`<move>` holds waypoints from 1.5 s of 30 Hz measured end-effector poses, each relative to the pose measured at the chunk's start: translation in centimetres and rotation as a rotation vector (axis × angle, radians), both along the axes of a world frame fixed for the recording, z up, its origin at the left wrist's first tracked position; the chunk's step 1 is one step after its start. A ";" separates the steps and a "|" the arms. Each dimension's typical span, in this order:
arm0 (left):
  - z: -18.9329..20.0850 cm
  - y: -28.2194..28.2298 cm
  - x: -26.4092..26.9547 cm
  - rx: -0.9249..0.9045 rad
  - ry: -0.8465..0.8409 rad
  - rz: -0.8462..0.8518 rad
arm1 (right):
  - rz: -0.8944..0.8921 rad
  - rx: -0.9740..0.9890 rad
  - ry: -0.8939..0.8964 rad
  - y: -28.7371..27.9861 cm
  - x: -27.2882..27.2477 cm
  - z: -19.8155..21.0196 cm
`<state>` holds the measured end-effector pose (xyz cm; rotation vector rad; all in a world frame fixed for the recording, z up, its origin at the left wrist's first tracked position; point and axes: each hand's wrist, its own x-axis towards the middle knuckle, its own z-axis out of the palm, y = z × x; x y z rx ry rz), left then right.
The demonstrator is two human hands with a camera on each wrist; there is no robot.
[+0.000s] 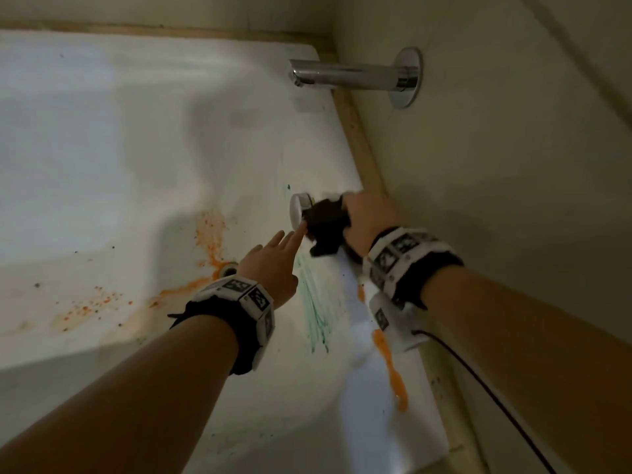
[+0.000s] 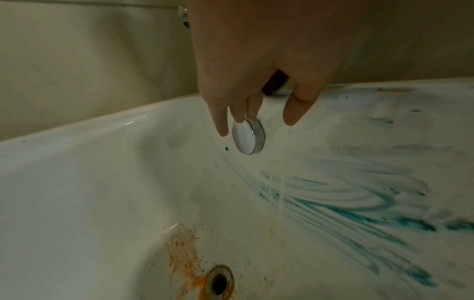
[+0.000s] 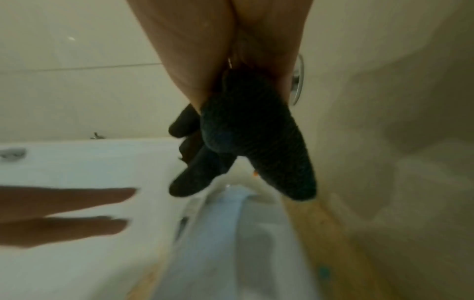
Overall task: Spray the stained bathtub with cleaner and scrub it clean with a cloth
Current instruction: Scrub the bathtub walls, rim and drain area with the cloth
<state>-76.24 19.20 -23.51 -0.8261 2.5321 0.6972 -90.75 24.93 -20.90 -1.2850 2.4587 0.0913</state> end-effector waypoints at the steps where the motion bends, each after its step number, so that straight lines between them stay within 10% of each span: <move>1: -0.2 0.0 0.1 0.001 0.012 0.014 | -0.033 -0.089 0.034 -0.4 -1.2 0.5; 23: -0.5 3.5 6.9 0.084 -0.172 0.028 | 0.343 0.182 -0.128 7.5 7.7 0.3; 27: -0.3 3.2 7.4 0.058 -0.160 0.006 | -0.016 -0.096 -0.189 7.9 3.5 0.4; 30: -0.4 3.2 8.4 0.049 -0.157 0.007 | -0.242 0.085 -0.202 10.5 2.4 -0.3; 42: -0.7 7.6 15.1 0.254 -0.256 0.032 | 0.123 0.197 -0.268 14.8 10.6 -0.5; 45: -0.4 8.9 16.5 0.339 -0.278 0.040 | -0.018 0.071 -0.136 16.9 7.9 -0.3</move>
